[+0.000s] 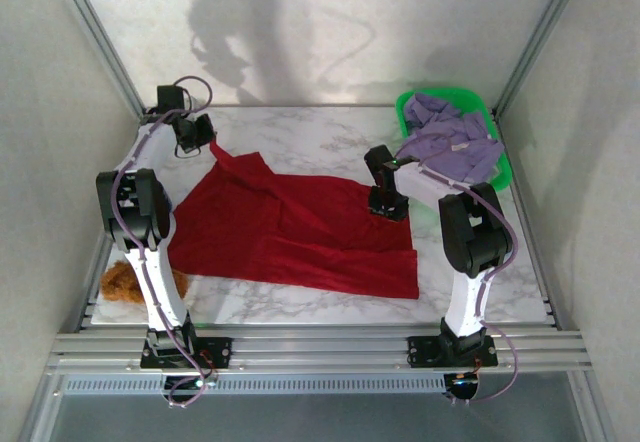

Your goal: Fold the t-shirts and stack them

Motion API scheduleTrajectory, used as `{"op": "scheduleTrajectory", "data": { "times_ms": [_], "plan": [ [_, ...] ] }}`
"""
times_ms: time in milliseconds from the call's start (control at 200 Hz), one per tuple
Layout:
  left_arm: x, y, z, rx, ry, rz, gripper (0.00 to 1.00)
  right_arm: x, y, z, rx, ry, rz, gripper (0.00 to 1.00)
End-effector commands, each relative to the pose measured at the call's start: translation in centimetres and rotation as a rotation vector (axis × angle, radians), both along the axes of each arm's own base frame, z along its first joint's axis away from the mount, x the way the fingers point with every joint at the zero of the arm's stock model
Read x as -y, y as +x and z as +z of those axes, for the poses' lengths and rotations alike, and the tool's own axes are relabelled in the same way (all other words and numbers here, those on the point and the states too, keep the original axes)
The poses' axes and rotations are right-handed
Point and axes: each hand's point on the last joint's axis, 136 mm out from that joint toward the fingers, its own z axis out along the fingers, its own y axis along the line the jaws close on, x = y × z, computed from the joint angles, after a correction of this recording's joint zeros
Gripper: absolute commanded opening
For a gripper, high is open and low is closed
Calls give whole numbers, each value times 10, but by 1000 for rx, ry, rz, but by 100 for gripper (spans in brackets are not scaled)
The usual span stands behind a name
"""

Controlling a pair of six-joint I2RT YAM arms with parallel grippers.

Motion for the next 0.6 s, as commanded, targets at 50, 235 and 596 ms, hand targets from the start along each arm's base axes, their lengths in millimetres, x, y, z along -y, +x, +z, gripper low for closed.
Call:
{"op": "scheduleTrajectory", "data": {
  "times_ms": [50,235,596],
  "plan": [
    [3,0,10,26,3,-9,0,-2,12,3,30,3,-4,27],
    [3,-1,11,24,4,-9,0,2,15,-5,36,-14,-1,25],
    [3,-2,12,24,6,-8,0,6,16,-14,37,-13,-7,18]
  ]
}}
